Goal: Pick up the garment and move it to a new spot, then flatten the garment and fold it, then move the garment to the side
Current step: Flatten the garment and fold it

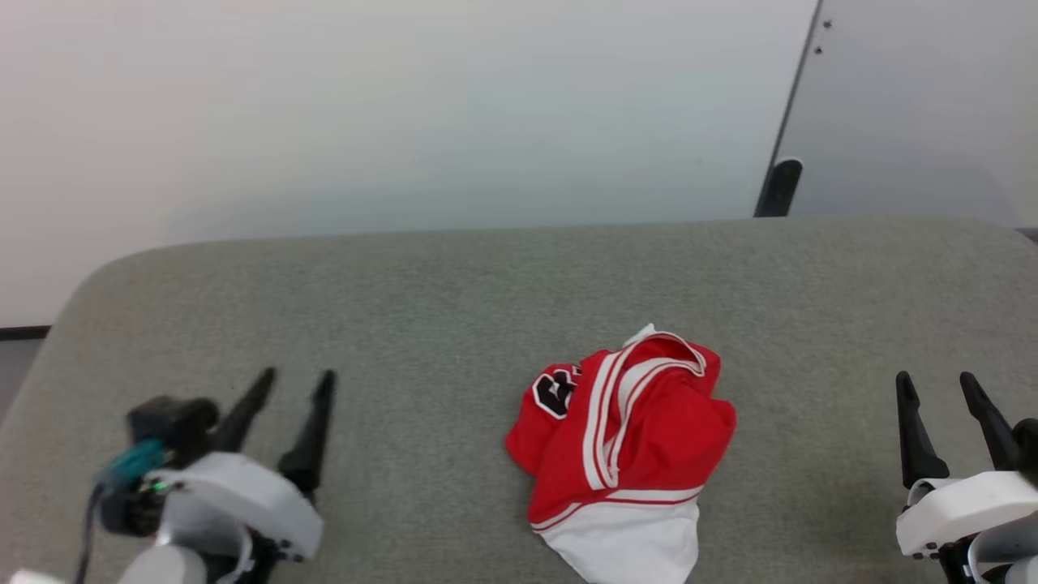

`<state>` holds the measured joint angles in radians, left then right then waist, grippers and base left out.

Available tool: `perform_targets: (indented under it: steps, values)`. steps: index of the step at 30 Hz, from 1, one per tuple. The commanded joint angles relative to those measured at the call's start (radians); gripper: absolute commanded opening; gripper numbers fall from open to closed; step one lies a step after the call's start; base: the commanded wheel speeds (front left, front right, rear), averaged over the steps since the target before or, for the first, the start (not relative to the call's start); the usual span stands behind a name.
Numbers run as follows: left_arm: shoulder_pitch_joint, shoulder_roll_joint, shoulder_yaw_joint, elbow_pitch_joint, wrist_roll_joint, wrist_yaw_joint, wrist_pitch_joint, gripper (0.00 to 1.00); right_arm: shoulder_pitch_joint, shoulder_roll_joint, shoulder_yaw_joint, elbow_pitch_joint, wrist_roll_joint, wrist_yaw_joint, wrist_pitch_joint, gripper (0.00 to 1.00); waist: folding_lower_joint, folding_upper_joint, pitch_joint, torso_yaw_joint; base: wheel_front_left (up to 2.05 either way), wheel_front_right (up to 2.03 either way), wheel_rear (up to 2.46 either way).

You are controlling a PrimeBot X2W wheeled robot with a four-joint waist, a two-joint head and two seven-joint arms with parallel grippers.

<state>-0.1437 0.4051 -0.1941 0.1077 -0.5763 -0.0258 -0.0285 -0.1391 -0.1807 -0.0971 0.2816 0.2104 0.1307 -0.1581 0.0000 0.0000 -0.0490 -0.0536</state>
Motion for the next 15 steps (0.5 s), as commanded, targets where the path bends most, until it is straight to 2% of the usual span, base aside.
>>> perform_targets:
  steps: [1, 8, 15]
  values:
    - [-0.026, -0.004, -0.024, -0.021, -0.014, -0.008, 0.054, 1.00, -0.012, 0.000, -0.007, 0.004, 0.000, 0.000, -0.004, 1.00, 0.0000, 0.0000, 0.018, -0.029, 0.00, 0.00, 0.00]
    - [-0.089, 0.005, -0.093, -0.091, -0.089, 0.008, 0.352, 1.00, -0.026, 0.006, -0.004, 0.022, 0.010, 0.000, -0.014, 1.00, 0.0000, 0.0000, 0.043, -0.078, 0.00, 0.00, 0.00]
    - [-0.164, -0.003, -0.173, -0.191, -0.177, 0.055, 0.675, 1.00, -0.049, 0.010, 0.003, 0.042, 0.019, 0.000, -0.031, 1.00, 0.0000, 0.0000, 0.075, -0.105, 0.00, 0.00, 0.00]
